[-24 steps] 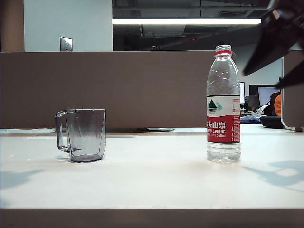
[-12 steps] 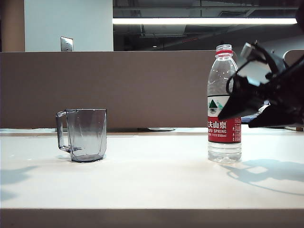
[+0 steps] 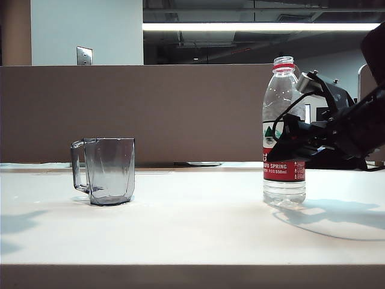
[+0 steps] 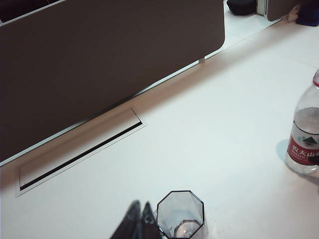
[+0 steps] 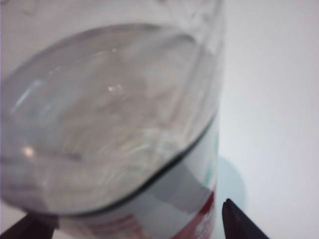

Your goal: Pick up the mineral water bottle on the table and pour water into the mug until it's half full.

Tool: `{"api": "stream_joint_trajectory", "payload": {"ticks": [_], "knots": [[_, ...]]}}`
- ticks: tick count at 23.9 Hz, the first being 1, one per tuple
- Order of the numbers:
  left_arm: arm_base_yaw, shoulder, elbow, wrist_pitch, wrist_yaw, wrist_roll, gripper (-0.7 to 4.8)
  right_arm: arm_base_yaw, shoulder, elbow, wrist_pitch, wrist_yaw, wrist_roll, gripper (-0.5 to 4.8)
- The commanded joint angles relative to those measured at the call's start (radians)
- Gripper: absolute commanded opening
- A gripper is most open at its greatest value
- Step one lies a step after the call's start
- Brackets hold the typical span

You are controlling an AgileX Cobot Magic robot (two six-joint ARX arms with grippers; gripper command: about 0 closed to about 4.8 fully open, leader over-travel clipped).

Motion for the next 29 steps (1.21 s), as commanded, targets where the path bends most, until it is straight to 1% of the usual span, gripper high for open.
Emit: {"api": "stream_joint_trajectory", "payload": {"ticks": [1,5,10,16,18,21,29], "knots": [[0.002,-0.003,0.006,-0.013,-0.002,-0.002,-0.05,0.000,0.008,0.005,0.087,-0.001,0.000,4.79],[0.002,-0.003,0.006,-0.045,-0.003,0.005,-0.05,0.003,0.067,0.016,0.201,0.006,0.000,4.79],[0.002,-0.003,0.006,-0.042,-0.003,0.012,-0.05,0.005,0.133,0.015,0.315,0.008,0.000,4.79],[0.002,-0.003,0.006,-0.042,-0.002,0.012,-0.05,0.005,0.142,0.014,0.360,0.008,0.001,4.79],[0.002,-0.003,0.006,-0.042,-0.002,0.012,-0.05,0.005,0.142,0.014,0.360,0.008,0.000,4.56],[0.002,-0.003,0.006,-0.042,-0.002,0.012,-0.05,0.005,0.142,0.014,0.353,0.010,0.000,3.69],[0.002,-0.003,0.006,-0.042,-0.003,0.012,-0.05,0.005,0.137,0.014,0.338,0.008,0.000,3.67]]}}
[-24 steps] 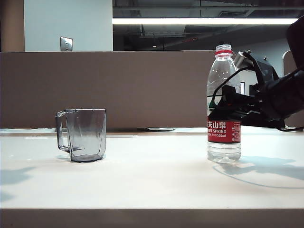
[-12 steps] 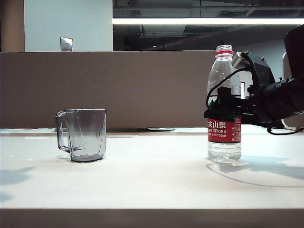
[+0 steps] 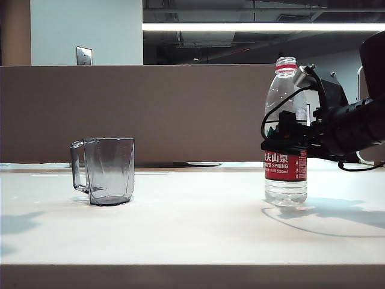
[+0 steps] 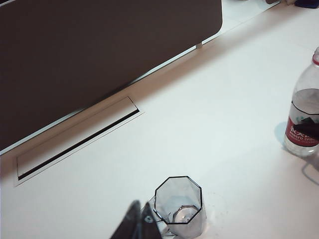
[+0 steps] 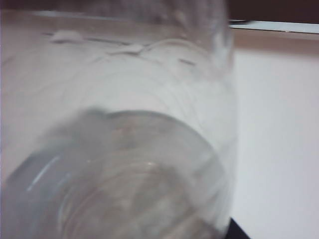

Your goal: Pick up the mineral water bottle on the table and pour water into the mug until it's half full.

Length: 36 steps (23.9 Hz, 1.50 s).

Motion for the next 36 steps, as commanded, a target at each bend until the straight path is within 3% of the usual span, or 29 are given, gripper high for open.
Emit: {"api": "stream_joint_trajectory", "payload": {"ticks": [1,5,12,16,23,25,27,30,36], "knots": [[0.002,-0.003,0.006,0.006,-0.003,0.004,-0.05,0.001,-0.011,0.002,0.004,-0.002,0.001,3.66],[0.002,-0.003,0.006,0.006,-0.003,0.004,-0.05,0.001,-0.011,0.002,-0.013,-0.001,0.000,2.78],[0.002,-0.003,0.006,0.006,-0.008,0.004,-0.05,0.000,-0.016,0.003,0.000,-0.002,0.000,2.78],[0.002,-0.003,0.006,0.005,-0.124,-0.046,-0.05,0.000,-0.083,0.010,-0.053,-0.013,0.000,2.78],[0.002,-0.006,0.006,0.028,-0.116,-0.056,-0.05,0.002,-0.219,0.211,-0.618,-0.033,-0.015,2.78],[0.002,-0.006,0.006,0.066,-0.087,-0.056,-0.05,0.017,-0.240,0.372,-0.888,-0.032,-0.072,2.78],[0.002,-0.006,0.006,0.072,-0.050,-0.053,-0.05,0.044,-0.240,0.486,-1.027,-0.014,-0.141,2.78],[0.002,-0.006,0.006,0.074,0.012,-0.051,-0.05,0.077,-0.240,0.571,-1.102,0.033,-0.200,2.78],[0.003,-0.006,0.006,0.073,0.016,-0.048,-0.05,0.153,-0.239,0.722,-1.259,0.150,-0.328,2.77]]}}
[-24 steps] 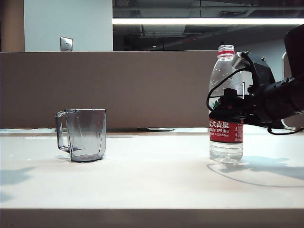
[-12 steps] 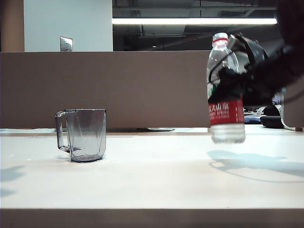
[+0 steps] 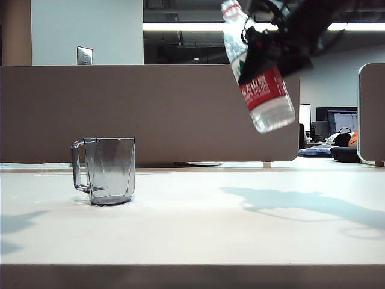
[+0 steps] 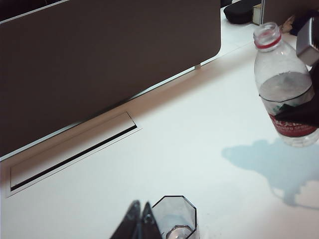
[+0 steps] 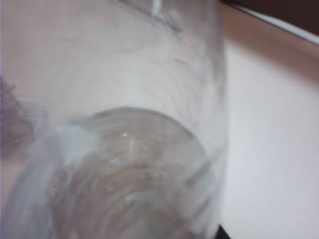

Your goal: Pick up the mineral water bottle on the table and pour water into the mug until it's half full.

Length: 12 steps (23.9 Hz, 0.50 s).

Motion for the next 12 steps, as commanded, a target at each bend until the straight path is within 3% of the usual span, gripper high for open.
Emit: {"api": "stream_joint_trajectory", "payload": {"ticks": [1,12], "knots": [[0.003,-0.002,0.006,0.012,0.004,0.001,-0.05,0.046,-0.014,0.074,-0.043,0.090,-0.106,2.77],[0.002,-0.031,0.007,0.005,0.005,-0.007,-0.05,0.211,0.074,0.210,-0.070,0.407,-0.346,2.77]]}}
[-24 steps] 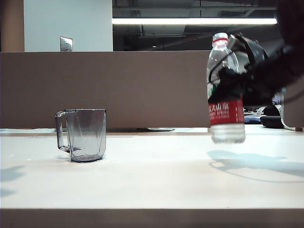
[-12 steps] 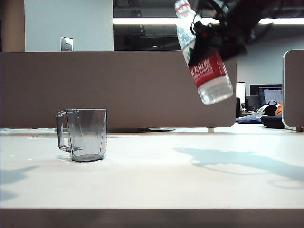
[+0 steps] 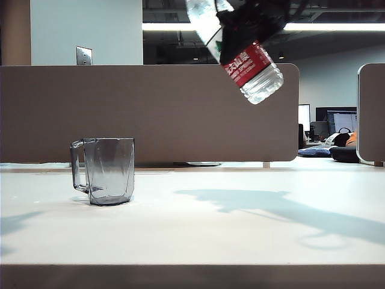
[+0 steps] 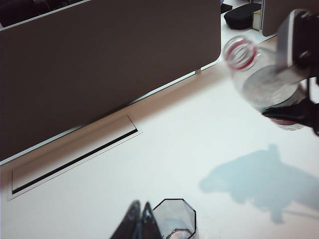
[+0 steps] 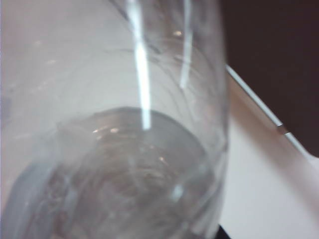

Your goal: Pick up the mineral water bottle on the table and pour water into the mug until it's half full.

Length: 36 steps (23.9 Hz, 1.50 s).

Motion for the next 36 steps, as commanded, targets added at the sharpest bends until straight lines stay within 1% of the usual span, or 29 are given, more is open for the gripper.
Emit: {"api": "stream_joint_trajectory", "payload": {"ticks": [1,2,4,6,10,14,18,22,27,29,32,36], "knots": [[0.002,-0.012,0.007,0.005,0.005,-0.006,-0.05,0.038,0.066,0.053,0.045,0.117,-0.088,2.77],[0.002,-0.017,0.007,0.005,0.005,-0.006,-0.05,0.055,0.106,0.075,0.046,0.177,-0.131,2.76],[0.002,-0.021,0.008,0.006,0.005,-0.005,-0.05,0.065,0.136,0.087,0.048,0.219,-0.192,2.74],[0.002,-0.024,0.008,0.006,0.005,-0.005,-0.05,0.069,0.154,0.087,0.050,0.220,-0.238,2.74],[0.002,-0.024,0.007,0.006,0.005,-0.006,-0.05,0.074,0.181,0.087,0.069,0.222,-0.275,2.74],[0.002,-0.024,0.007,0.006,0.012,-0.006,-0.05,0.081,0.185,0.087,0.080,0.222,-0.286,2.74],[0.002,-0.027,0.008,0.006,0.012,-0.006,-0.05,0.088,0.204,0.087,0.125,0.224,-0.286,2.74],[0.002,-0.039,0.007,0.006,0.012,-0.006,-0.05,0.108,0.210,0.087,0.124,0.241,-0.297,2.74],[0.002,-0.049,0.007,0.005,0.012,-0.006,-0.05,0.132,0.220,0.087,0.144,0.251,-0.361,2.74],[0.002,-0.058,0.007,0.005,0.012,-0.006,-0.05,0.144,0.243,0.087,0.151,0.269,-0.421,2.74],[0.002,-0.066,0.007,0.006,0.012,-0.006,-0.05,0.142,0.266,0.087,0.162,0.272,-0.433,2.74],[0.002,-0.076,0.007,-0.002,0.012,-0.006,-0.05,0.142,0.290,0.086,0.181,0.280,-0.485,2.74]]}}
